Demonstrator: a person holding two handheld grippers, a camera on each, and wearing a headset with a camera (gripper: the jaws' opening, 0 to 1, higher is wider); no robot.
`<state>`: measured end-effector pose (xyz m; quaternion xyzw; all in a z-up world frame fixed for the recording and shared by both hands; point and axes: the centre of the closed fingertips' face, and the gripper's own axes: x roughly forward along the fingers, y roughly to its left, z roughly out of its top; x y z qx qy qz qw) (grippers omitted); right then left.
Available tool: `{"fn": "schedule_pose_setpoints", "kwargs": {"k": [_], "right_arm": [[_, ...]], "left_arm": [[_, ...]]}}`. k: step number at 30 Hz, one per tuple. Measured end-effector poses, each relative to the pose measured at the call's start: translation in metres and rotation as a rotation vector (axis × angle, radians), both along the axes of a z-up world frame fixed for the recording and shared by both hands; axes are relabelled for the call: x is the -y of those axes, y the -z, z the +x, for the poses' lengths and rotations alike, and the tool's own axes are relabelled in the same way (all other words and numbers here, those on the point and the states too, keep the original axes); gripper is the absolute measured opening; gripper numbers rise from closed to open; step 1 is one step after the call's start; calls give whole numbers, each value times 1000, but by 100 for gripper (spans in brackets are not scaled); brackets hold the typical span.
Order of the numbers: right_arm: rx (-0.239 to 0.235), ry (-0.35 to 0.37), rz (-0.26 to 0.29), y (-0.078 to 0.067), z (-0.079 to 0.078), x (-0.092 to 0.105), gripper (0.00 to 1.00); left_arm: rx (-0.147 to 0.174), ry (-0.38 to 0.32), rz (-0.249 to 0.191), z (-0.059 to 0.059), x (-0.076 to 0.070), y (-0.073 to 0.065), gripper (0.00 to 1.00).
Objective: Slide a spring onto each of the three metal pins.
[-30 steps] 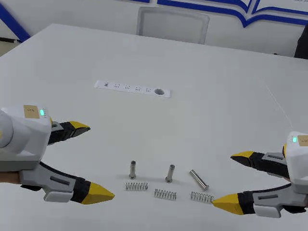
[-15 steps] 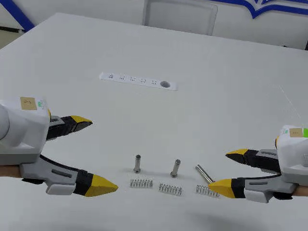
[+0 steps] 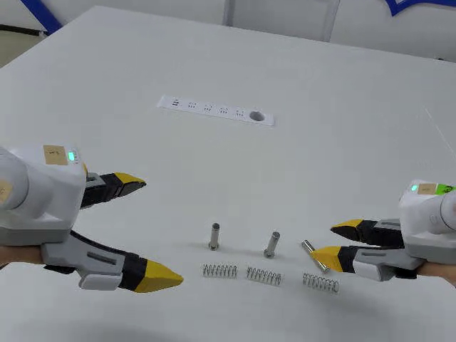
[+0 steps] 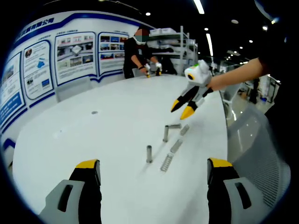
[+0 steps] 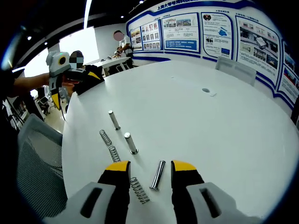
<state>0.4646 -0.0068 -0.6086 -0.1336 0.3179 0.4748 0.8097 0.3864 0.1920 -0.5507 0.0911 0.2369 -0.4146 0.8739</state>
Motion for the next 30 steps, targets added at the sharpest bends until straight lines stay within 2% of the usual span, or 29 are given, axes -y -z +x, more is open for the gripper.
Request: {"fn": "schedule_pose_setpoints", "kwargs": {"k": [14,19,22,24,30], "right_arm": [[-54,53,-55,30,14,-5,28],[-65,62,-68,37,16,-7,24],[-82,91,-80,42,17,-6,18],[-73,100,-100,45,19,-5,17],[-86,130,-107,46,23,-7,14]], "left_arm": [[-20,-27,-17,0,-1,8,96],[-29,-40,-21,-1,-5,9,95],[-29,-44,-16,0,-8,10,94],[-29,-51,-11,2,-11,10,94],[-28,-62,-23,3,-11,9,93]]}}
